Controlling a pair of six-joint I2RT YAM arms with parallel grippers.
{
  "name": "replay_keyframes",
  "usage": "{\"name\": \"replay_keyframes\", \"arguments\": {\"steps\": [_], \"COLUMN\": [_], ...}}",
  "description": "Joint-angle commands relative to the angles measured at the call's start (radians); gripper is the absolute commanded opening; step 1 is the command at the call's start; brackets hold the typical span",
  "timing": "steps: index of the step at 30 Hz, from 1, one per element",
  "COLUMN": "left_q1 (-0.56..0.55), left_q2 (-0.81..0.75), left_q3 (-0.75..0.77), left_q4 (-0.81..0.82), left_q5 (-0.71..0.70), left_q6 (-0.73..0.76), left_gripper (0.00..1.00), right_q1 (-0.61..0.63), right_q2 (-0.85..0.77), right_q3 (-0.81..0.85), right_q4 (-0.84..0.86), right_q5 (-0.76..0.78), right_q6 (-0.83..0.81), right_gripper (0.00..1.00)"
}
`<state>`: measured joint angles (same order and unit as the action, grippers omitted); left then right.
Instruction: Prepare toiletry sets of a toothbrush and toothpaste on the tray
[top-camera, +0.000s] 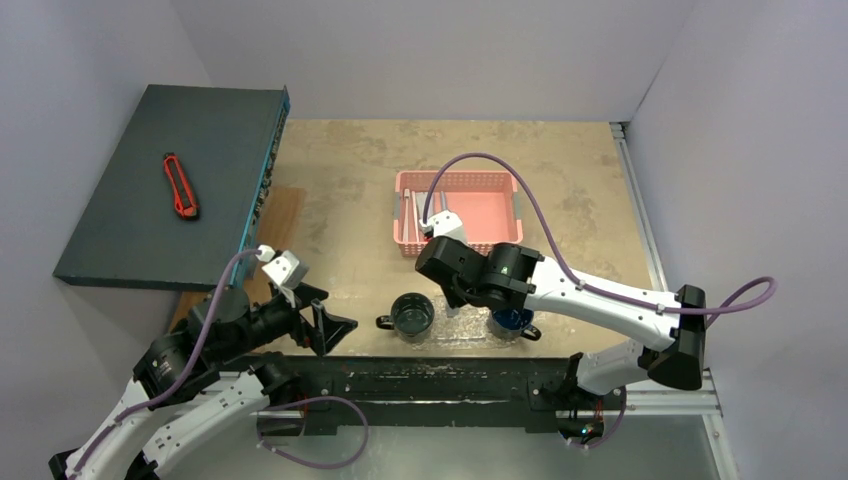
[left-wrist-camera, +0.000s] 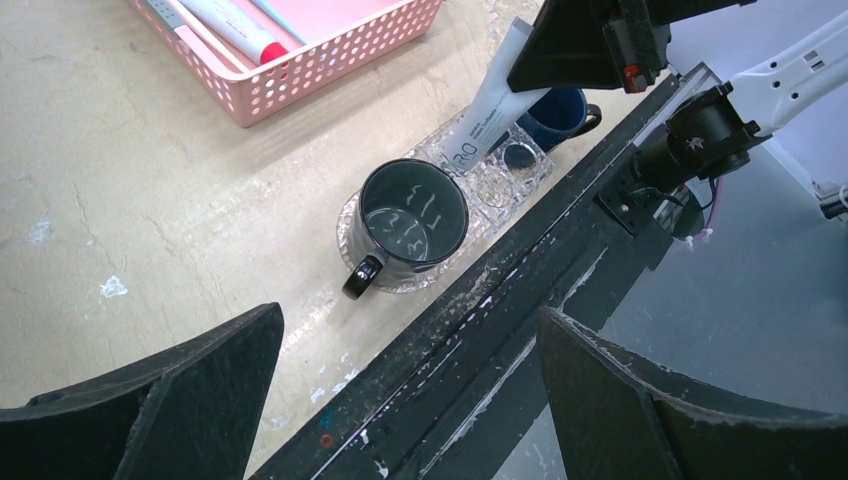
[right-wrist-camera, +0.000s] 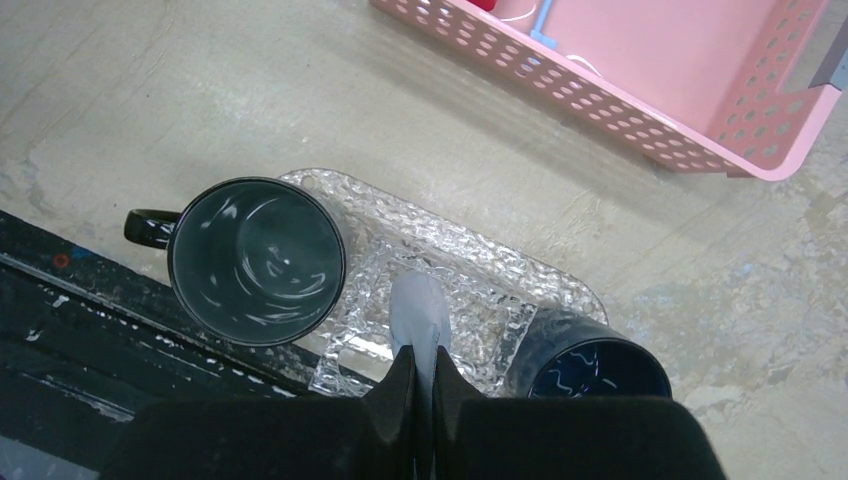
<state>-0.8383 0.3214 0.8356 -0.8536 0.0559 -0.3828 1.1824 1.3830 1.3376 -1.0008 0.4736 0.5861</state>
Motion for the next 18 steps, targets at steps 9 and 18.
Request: {"name": "replay_keyframes", "arguments": {"steps": [9, 18], "left_q1": [-0.002, -0.001], "left_q2": [0.021, 0.025], "left_q3": [-0.005, -0.004], "left_q4": [0.027, 0.027], "left_q5": [0.008, 0.010], "left_q6": [0.000, 0.001], "left_gripper": [0.97, 0.97], "right_q1": [-0.001, -0.001], "right_q2": [0.011, 0.028], "right_q3": [-0.053, -0.071], "right_q4": [0.103, 0.120], "right_q5": [0.060, 0.070], "right_q6": [0.059, 0.064], "right_gripper": [0.00, 0.00]}}
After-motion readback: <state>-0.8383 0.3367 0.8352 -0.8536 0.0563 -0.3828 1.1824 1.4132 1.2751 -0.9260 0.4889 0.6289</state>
